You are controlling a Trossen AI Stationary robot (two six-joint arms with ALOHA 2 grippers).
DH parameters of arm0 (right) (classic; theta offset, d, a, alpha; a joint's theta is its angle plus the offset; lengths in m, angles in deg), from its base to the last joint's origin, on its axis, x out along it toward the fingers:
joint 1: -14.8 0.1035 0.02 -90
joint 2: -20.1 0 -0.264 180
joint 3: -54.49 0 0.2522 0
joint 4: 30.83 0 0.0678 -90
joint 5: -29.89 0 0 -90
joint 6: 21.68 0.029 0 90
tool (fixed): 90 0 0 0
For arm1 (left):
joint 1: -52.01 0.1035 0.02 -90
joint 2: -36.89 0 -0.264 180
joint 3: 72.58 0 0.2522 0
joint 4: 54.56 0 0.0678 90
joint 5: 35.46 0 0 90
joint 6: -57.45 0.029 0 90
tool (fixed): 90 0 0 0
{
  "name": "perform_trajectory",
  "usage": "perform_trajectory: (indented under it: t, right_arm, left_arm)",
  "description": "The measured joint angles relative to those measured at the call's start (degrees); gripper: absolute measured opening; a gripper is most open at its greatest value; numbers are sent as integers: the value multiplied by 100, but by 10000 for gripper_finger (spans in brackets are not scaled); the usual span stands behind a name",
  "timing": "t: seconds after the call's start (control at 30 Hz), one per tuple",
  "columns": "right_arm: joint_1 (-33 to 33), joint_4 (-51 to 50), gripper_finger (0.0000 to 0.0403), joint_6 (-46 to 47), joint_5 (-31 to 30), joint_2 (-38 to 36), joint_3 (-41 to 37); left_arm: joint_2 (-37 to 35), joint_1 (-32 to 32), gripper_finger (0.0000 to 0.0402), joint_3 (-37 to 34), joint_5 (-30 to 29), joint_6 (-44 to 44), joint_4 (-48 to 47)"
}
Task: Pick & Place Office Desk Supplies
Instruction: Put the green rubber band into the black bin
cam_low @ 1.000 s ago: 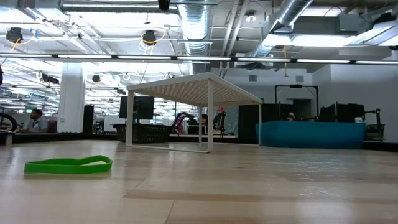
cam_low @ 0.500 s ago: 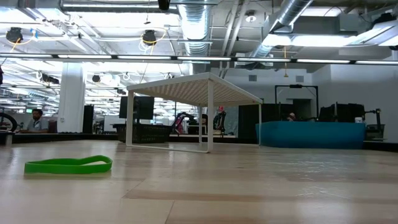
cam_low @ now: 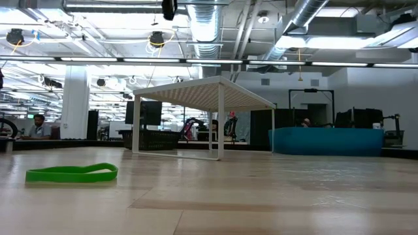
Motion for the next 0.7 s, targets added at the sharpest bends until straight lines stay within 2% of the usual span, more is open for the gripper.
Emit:
perform_trajectory:
  t: [0.13,0.33,0.53,0.7]
  right_arm:
    - [0,-17,194,63,2,0,0]
    - [0,-141,193,144,0,0,0]
    - [-7,-345,193,255,-56,0,0]
    - [-39,-376,193,281,-109,0,0]
  left_arm:
    - [-134,414,1,4,-593,238,-387]
    - [-472,1420,1,2,-1935,595,-1169]
    - [-475,2605,1,9,-1968,351,-2067]
    - [-54,3247,1,0,-1823,-79,-2939]
